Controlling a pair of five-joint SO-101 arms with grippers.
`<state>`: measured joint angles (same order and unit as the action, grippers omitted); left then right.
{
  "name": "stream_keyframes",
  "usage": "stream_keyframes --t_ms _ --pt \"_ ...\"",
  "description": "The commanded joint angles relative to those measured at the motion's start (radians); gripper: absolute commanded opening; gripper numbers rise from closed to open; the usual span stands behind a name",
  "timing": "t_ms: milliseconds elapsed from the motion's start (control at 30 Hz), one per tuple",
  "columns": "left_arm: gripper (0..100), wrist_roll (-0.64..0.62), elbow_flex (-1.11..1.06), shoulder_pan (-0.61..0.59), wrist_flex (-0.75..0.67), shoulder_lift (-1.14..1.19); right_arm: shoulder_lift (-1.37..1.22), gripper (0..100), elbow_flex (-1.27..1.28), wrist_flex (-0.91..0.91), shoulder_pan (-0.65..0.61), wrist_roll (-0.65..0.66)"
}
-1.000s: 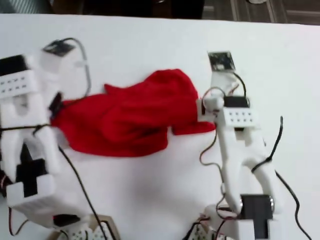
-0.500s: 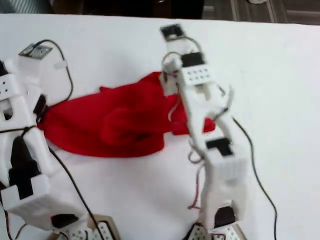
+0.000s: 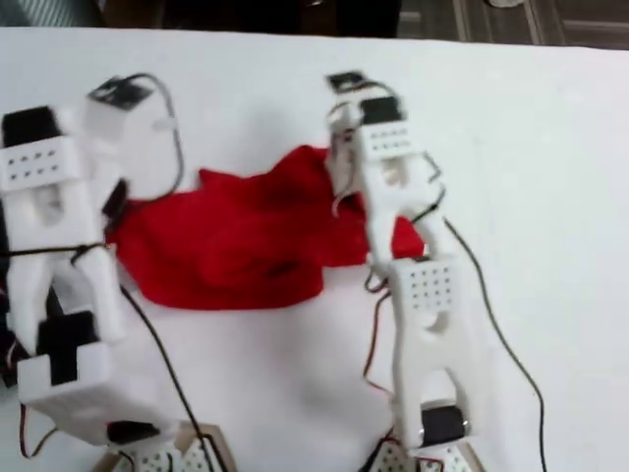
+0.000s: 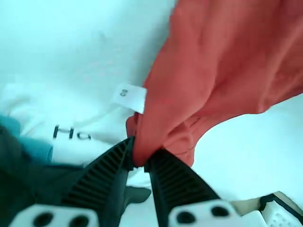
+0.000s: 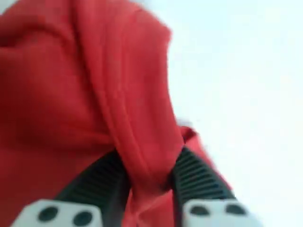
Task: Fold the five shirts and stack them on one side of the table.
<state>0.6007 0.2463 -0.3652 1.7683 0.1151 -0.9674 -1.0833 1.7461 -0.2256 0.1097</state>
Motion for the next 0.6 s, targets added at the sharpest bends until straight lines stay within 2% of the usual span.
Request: stream_keyframes --t_ms 0,133,300,400,567 --pt "2 0.002 0.133 0.083 0.017 -0.049 0.200 2.1 -0.015 0.024 0.105 -0.002" --pt "2 0.002 0.305 0.138 0.017 -0.051 0.463 2.1 0.146 0.024 0.194 0.023" --pt "2 0.000 0.395 0.190 0.018 -0.078 0.845 2.1 0.546 0.024 0.280 0.104" --pt "2 0.000 0.285 0.261 0.018 -0.153 1.047 2.1 0.830 0.021 0.326 0.143" --pt "2 0.009 -0.105 0.367 0.015 -0.313 1.307 2.1 1.247 0.021 0.384 0.215"
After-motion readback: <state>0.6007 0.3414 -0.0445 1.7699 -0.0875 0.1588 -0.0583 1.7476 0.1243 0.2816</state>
